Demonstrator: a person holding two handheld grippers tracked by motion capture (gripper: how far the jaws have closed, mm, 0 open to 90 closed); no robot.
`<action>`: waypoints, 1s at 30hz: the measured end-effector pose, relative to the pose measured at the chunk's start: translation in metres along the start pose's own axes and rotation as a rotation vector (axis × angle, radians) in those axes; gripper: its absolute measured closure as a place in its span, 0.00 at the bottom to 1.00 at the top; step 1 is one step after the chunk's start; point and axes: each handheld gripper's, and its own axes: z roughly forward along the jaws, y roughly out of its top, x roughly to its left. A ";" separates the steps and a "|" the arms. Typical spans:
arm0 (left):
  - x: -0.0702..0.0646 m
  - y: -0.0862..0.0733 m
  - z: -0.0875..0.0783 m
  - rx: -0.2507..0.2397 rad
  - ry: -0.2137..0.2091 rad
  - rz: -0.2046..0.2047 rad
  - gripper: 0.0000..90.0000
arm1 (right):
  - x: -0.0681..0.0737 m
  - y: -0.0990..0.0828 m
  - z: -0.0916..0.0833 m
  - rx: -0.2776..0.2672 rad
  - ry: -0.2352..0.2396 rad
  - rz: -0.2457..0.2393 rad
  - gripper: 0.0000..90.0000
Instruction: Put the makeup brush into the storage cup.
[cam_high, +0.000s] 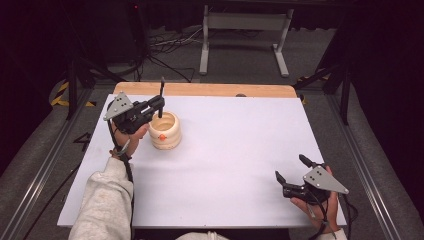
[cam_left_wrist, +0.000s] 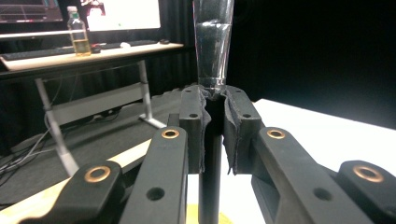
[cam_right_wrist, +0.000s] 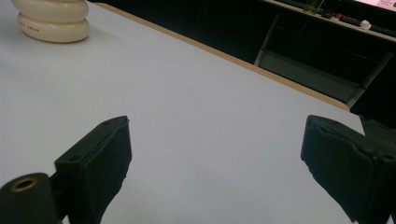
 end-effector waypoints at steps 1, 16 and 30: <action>0.001 -0.002 0.002 0.000 -0.007 0.002 0.88 | 0.000 0.000 0.000 0.001 0.000 0.000 0.11; 0.018 -0.041 0.011 0.059 -0.001 -0.066 0.88 | 0.000 0.000 0.001 0.003 0.010 0.003 0.11; 0.018 -0.062 0.008 0.123 0.007 -0.075 0.88 | 0.000 0.000 0.000 0.000 0.007 -0.002 0.11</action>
